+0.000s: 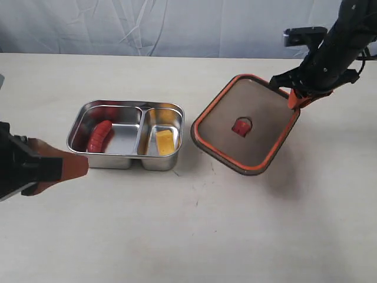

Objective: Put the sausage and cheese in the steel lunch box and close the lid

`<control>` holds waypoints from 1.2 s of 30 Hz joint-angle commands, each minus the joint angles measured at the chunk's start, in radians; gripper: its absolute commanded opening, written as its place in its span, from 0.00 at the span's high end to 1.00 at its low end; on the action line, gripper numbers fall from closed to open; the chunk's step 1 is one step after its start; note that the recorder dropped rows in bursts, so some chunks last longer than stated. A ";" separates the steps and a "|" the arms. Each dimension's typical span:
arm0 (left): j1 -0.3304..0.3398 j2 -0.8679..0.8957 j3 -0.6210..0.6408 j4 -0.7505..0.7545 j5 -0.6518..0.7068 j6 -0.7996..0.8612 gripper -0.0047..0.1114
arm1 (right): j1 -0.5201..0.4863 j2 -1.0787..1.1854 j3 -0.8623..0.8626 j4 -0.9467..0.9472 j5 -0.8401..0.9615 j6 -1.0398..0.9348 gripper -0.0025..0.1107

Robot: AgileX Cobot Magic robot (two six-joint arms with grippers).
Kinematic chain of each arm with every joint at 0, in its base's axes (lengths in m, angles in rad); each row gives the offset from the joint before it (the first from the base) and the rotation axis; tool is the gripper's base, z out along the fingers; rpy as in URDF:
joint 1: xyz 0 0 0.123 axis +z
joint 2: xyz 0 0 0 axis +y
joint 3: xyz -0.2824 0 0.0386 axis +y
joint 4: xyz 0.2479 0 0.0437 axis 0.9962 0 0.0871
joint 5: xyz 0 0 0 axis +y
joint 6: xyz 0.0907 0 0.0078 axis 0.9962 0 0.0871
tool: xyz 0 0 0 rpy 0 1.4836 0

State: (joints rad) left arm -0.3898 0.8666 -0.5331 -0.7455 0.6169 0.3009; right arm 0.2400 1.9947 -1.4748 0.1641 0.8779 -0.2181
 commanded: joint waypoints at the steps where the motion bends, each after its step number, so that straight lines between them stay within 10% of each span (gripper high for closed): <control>1: 0.002 -0.005 0.006 -0.063 -0.070 -0.007 0.54 | -0.043 -0.056 0.001 0.121 -0.015 -0.073 0.99; 16: 0.002 0.110 0.006 -0.384 -0.305 0.008 0.44 | -0.053 -0.103 0.003 0.504 0.056 -0.242 0.99; 24: 0.002 0.169 0.006 -0.973 -0.246 0.614 0.44 | -0.053 -0.103 0.003 0.527 0.099 -0.242 0.99; 36: 0.002 0.263 -0.010 -0.999 -0.142 0.706 0.44 | -0.053 -0.101 0.003 0.543 0.096 -0.226 0.99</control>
State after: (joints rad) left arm -0.3898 1.1267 -0.5331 -1.7297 0.4612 0.9992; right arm 0.1914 1.9036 -1.4748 0.6868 0.9831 -0.4506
